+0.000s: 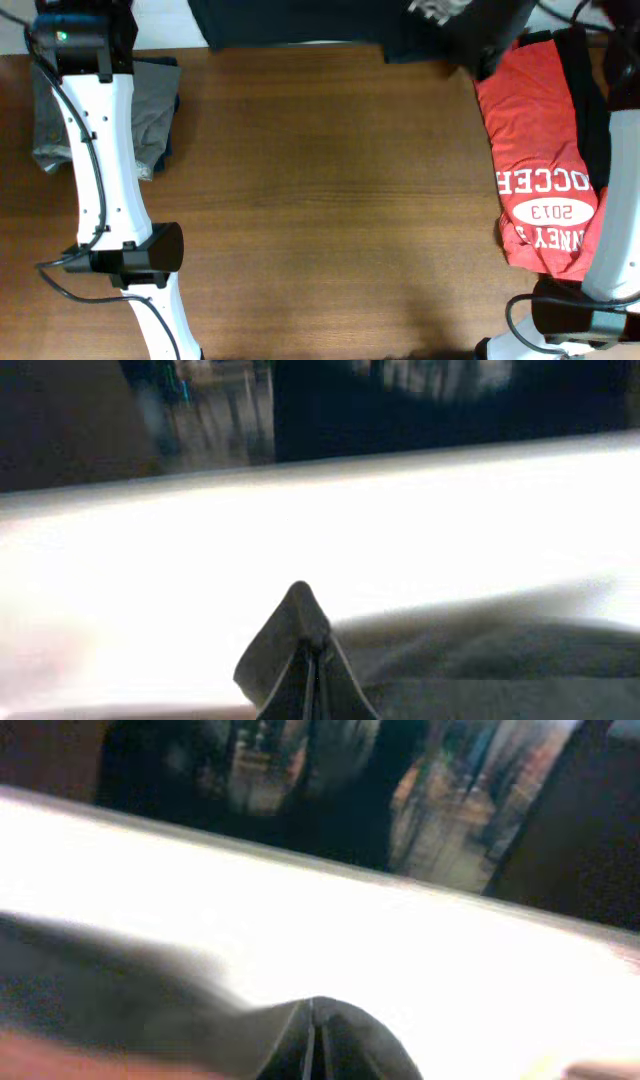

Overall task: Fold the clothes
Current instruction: 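Lift the shirt with both grippers and swing it up and away, then lay the shirt flat across the table center with both grippers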

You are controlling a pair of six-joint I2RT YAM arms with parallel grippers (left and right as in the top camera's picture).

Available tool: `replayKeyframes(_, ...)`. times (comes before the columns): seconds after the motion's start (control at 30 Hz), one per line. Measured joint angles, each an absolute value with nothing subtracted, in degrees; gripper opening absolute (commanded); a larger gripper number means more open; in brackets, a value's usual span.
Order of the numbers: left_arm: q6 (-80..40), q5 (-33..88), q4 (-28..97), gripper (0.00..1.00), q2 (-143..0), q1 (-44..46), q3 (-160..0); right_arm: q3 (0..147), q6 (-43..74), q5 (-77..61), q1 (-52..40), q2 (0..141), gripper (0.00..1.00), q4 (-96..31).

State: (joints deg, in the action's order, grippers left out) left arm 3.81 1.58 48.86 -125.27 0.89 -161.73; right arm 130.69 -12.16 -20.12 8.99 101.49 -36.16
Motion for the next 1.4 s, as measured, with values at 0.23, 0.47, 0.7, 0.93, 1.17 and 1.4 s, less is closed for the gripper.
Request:
replayKeyframes(0.23, 3.8, 0.6, 67.9, 0.0, -125.3, 0.9, -160.4, 130.7, -12.0, -22.4, 9.0, 104.2, 0.04, -57.6)
replayKeyframes(0.47, 3.8, 0.4, 79.4, 0.0, -125.3, 0.9, -160.2, 130.6, -11.9, -22.7, 9.0, 106.0, 0.04, -67.1)
replayKeyframes(0.7, 3.8, 0.4, 87.8, 0.0, -125.3, 0.9, -160.2, 130.7, -12.0, -22.6, 9.0, 105.9, 0.04, -75.2)
replayKeyframes(0.93, 3.8, 0.4, 96.2, 0.0, -125.3, 0.9, -160.2, 130.7, -12.0, -22.6, 9.0, 105.8, 0.04, -82.7)
replayKeyframes(1.17, 3.1, 1.6, 96.6, 0.0, -124.9, 0.9, -158.9, 130.7, -11.9, -22.5, 9.0, 102.8, 0.04, -91.1)
replayKeyframes(1.4, 2.9, 1.7, 96.6, 0.0, -118.2, 0.9, -141.6, 129.8, -9.7, -20.5, 9.0, 98.5, 0.04, -97.0)
